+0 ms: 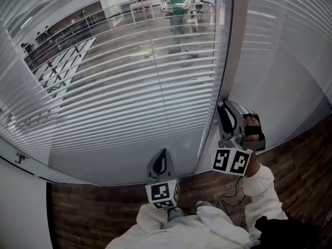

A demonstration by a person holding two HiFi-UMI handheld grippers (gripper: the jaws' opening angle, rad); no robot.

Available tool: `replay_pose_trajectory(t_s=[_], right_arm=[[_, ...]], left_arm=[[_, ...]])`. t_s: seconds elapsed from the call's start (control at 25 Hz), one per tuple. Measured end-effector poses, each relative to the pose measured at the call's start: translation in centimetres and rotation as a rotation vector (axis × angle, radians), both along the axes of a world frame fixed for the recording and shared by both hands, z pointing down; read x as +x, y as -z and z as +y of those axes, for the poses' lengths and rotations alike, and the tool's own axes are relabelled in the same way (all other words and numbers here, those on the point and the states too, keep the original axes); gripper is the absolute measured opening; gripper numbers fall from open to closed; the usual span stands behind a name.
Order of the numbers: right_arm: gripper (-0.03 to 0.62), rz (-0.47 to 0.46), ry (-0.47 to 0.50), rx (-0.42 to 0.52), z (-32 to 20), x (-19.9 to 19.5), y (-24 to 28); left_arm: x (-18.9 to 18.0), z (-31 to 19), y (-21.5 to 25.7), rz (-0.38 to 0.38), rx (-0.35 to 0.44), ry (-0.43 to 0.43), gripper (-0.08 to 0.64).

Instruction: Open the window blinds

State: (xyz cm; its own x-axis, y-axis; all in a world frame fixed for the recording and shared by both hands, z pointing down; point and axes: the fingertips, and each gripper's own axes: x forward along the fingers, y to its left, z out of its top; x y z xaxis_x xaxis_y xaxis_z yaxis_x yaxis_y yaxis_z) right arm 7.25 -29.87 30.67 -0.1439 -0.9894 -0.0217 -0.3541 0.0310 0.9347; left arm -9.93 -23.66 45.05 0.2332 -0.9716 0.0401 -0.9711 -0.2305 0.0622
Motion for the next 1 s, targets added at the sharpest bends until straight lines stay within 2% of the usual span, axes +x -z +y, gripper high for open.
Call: replay_pose_trajectory(t_s=[0.2,0.76,1.0], right_arm=[[0.13,0.066,0.009,0.016,0.1,-0.1,-0.1],[0.13,-0.023,0.01,-0.03,-0.2,0.0,0.1],[0.13,-0.032,0.007,-0.031,-0.2,0.0,0.1]], left_arm=[[0.1,0.0,0.0,0.0,0.001,0.005,-0.002],[1.1,-0.3,-0.2,0.009,-0.005,-0.006,-0.002],[1.0,-0.3,-0.4,0.01,-0.011,-0.006,-0.002]])
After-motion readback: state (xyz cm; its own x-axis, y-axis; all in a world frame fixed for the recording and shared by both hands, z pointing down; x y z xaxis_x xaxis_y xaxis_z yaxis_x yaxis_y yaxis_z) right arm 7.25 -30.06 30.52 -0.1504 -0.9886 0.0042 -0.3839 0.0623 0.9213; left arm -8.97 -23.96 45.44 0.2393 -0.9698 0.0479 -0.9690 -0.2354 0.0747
